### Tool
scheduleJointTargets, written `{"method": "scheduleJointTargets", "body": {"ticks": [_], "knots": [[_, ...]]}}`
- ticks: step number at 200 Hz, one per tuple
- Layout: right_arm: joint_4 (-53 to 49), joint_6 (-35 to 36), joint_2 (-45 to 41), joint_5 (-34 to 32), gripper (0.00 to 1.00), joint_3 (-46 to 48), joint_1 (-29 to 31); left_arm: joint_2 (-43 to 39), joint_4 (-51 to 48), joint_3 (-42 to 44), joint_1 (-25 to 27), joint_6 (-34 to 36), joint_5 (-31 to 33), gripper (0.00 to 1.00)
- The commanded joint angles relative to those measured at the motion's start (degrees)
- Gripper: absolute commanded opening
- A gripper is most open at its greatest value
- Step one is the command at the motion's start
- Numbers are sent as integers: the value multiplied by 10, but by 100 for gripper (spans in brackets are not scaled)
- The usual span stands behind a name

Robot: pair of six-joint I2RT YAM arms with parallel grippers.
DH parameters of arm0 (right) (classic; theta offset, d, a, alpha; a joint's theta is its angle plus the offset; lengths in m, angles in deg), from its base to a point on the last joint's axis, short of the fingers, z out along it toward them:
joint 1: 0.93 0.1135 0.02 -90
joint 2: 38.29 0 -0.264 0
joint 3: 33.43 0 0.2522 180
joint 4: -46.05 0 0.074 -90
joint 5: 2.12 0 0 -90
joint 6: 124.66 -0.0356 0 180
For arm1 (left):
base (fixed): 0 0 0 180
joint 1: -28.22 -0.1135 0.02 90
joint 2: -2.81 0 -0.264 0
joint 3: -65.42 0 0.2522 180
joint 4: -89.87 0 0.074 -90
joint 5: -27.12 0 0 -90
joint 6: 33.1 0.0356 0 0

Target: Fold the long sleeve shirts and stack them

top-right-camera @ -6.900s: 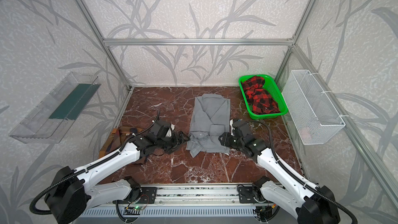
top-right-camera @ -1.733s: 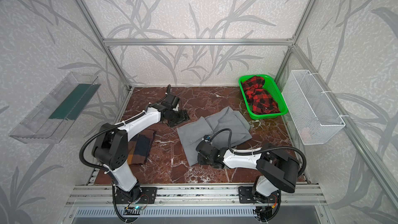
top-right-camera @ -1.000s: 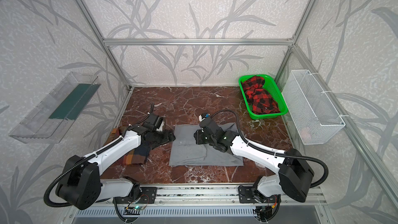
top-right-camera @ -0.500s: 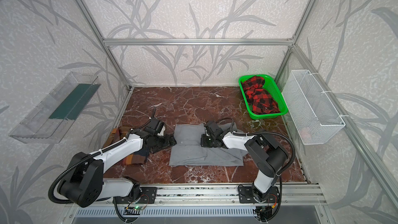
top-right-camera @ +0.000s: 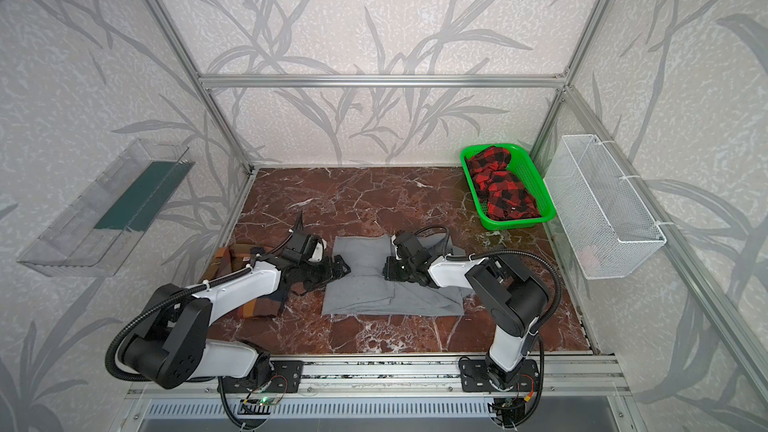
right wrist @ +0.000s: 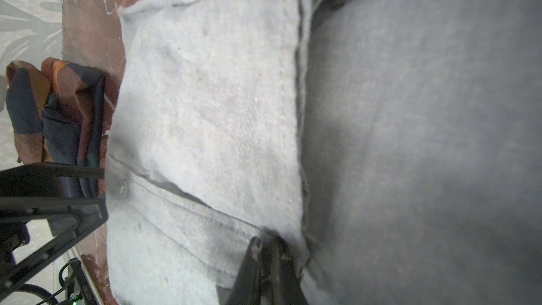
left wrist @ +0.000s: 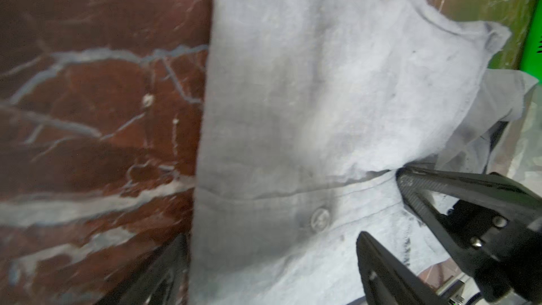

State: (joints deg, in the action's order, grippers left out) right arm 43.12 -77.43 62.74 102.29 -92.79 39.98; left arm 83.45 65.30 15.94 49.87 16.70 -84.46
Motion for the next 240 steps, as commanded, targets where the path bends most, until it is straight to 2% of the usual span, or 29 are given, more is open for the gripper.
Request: {"method": "scheduleJointTargets", "body": {"ticks": [1, 45, 57, 83, 92, 97, 101, 104, 110, 136, 176, 219, 240], "knots": [[-36, -1, 32, -7, 12, 24, 1, 33, 35, 30, 2, 1, -16, 92], [-26, -1, 41, -4, 11, 30, 0, 71, 95, 56, 2, 6, -21, 89], [-22, -1, 47, -1, 10, 31, 0, 80, 110, 62, 2, 5, -27, 84], [-18, -2, 53, 2, 10, 29, 0, 77, 143, 76, 2, 7, -39, 56], [-19, 0, 53, 1, 10, 27, 0, 73, 139, 75, 2, 9, -35, 52], [-21, 0, 54, 0, 10, 26, 0, 69, 137, 75, 2, 12, -35, 46], [-23, 1, 53, -1, 9, 26, 0, 66, 134, 75, 2, 14, -33, 33], [-24, 1, 53, -2, 9, 26, 0, 63, 129, 74, 2, 13, -31, 15], [-24, 2, 52, -3, 9, 25, 0, 57, 118, 72, 2, 11, -21, 0], [-27, 1, 47, 0, 9, 24, 0, 16, 73, 64, 2, 11, 7, 0], [-35, 2, 0, 21, 12, 25, 0, -43, -99, 1, 3, 0, 54, 0], [-136, 45, -142, -2, 24, 13, -17, -76, -279, -84, 8, 22, 169, 0], [-182, 58, -213, -8, 26, 17, -43, -76, -331, -123, 10, 28, 192, 0]]}}
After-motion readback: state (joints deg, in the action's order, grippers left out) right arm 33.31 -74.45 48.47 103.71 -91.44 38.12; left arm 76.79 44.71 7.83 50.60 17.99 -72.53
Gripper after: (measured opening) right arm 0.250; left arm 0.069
